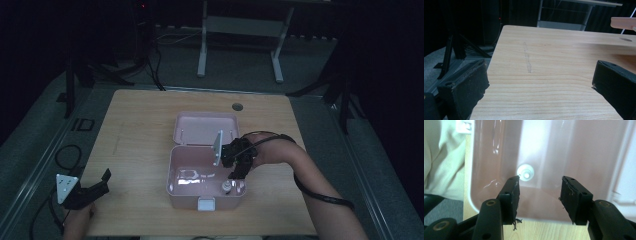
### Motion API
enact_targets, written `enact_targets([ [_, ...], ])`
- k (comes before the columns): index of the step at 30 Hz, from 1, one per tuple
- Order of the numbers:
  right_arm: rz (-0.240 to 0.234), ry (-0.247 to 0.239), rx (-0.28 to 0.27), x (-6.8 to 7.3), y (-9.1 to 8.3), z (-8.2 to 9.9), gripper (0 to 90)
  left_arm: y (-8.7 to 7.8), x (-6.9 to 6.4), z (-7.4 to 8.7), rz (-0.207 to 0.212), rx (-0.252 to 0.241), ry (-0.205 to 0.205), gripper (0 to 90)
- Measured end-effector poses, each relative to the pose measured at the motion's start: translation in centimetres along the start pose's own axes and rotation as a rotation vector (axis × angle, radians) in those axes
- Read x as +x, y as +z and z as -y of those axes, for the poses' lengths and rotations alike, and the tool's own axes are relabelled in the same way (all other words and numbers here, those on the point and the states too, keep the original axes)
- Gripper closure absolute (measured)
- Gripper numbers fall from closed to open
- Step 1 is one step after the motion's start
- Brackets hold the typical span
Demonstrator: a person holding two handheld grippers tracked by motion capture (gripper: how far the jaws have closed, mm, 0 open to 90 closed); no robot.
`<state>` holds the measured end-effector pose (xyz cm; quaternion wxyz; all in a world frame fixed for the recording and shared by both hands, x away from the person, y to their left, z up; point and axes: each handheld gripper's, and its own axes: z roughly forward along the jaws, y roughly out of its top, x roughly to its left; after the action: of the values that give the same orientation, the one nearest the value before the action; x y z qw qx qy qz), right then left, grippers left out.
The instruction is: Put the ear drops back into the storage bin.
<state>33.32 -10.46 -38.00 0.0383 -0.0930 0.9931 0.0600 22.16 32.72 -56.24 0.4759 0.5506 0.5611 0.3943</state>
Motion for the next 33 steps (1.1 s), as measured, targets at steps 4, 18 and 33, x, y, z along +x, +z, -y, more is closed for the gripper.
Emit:
enact_targets([
  [4,0.027,0.027,-0.02,-0.1,-1.0,1.0,47.5,0.0,0.0,0.0,0.001,0.0,0.0,0.5],
  [18,0.058,0.168,-0.049,-0.8,-0.7,6.4,37.3,0.0,-0.1,0.0,-0.002,-0.003,0.003,0.5],
  [33,0.089,0.37,-0.123,-1.6,4.5,11.5,12.2,0.0,-0.1,0.0,-0.003,-0.004,0.001,0.5],
])
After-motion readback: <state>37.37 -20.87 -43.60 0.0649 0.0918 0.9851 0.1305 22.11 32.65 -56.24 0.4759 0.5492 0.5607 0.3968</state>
